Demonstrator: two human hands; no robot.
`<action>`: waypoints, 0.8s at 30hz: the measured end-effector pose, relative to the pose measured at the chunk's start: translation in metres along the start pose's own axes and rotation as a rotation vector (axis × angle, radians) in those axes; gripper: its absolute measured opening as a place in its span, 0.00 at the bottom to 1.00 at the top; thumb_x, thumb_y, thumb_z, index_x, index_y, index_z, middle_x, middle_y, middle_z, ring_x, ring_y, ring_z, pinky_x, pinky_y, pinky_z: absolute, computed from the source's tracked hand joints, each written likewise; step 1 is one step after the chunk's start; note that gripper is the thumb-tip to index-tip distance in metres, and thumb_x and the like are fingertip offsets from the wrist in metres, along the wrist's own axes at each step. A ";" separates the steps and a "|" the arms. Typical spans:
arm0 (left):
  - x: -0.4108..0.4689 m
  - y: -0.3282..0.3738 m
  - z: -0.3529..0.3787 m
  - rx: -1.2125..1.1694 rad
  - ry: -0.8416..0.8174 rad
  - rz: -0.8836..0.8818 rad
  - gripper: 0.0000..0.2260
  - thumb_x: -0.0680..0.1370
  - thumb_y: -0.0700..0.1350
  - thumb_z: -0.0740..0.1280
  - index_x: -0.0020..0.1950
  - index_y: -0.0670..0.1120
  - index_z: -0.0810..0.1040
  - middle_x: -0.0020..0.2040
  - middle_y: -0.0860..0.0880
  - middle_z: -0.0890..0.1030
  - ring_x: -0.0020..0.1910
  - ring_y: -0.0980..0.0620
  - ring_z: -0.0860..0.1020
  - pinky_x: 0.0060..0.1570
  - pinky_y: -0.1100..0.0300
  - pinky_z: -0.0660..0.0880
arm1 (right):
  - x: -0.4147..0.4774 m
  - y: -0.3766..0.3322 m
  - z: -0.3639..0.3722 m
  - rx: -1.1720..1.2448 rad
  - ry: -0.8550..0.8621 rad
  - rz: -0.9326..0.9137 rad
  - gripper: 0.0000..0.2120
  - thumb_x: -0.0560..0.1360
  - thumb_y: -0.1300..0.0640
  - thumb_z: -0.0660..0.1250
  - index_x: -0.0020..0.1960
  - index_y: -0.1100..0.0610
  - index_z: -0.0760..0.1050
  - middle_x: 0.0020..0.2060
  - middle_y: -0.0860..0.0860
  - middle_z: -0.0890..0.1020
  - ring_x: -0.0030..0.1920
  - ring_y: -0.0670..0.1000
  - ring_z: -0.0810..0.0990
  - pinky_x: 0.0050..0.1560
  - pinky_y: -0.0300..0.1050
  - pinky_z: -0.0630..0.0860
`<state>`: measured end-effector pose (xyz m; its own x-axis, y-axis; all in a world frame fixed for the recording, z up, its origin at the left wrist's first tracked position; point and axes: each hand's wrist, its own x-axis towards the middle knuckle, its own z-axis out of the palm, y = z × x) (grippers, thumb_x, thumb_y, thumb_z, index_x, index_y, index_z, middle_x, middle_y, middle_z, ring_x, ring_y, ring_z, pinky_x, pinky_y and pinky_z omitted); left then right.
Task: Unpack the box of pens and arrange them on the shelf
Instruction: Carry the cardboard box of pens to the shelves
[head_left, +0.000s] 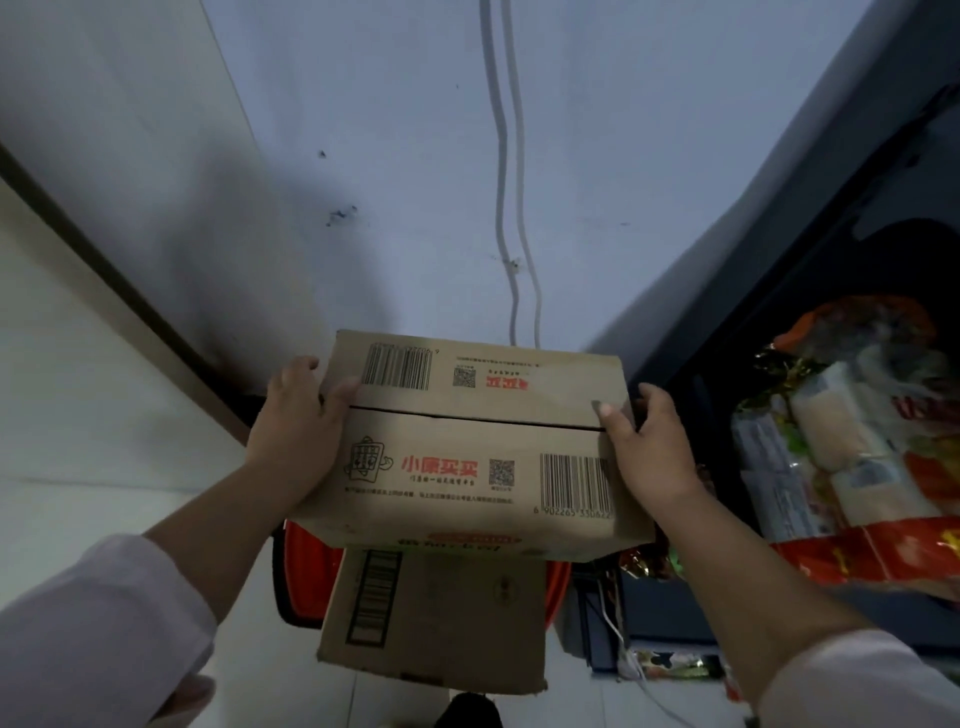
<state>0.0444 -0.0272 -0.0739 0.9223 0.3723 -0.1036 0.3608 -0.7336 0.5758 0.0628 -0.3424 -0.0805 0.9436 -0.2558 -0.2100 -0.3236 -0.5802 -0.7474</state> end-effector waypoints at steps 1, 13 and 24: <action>0.001 0.001 0.001 -0.010 -0.055 -0.030 0.23 0.80 0.59 0.55 0.66 0.43 0.68 0.60 0.43 0.75 0.53 0.45 0.76 0.49 0.50 0.72 | 0.003 0.002 0.001 0.018 -0.041 0.044 0.29 0.78 0.44 0.61 0.75 0.54 0.58 0.67 0.51 0.70 0.64 0.53 0.71 0.62 0.49 0.69; 0.012 -0.001 0.008 -0.176 -0.162 -0.224 0.26 0.80 0.62 0.50 0.59 0.44 0.76 0.50 0.43 0.79 0.49 0.44 0.77 0.53 0.49 0.73 | 0.026 0.017 0.010 0.243 -0.257 0.273 0.24 0.78 0.37 0.55 0.67 0.51 0.70 0.56 0.53 0.79 0.53 0.56 0.78 0.58 0.53 0.74; -0.024 -0.016 -0.010 -0.240 0.028 -0.339 0.21 0.82 0.58 0.49 0.49 0.47 0.76 0.44 0.46 0.79 0.45 0.45 0.78 0.51 0.49 0.74 | 0.043 -0.016 0.025 0.193 -0.361 0.129 0.21 0.78 0.37 0.56 0.60 0.49 0.74 0.53 0.52 0.81 0.52 0.55 0.80 0.59 0.57 0.76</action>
<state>0.0152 -0.0187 -0.0727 0.7518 0.5873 -0.2999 0.5976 -0.4146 0.6863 0.1101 -0.3246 -0.0936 0.8709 -0.0098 -0.4914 -0.4544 -0.3969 -0.7975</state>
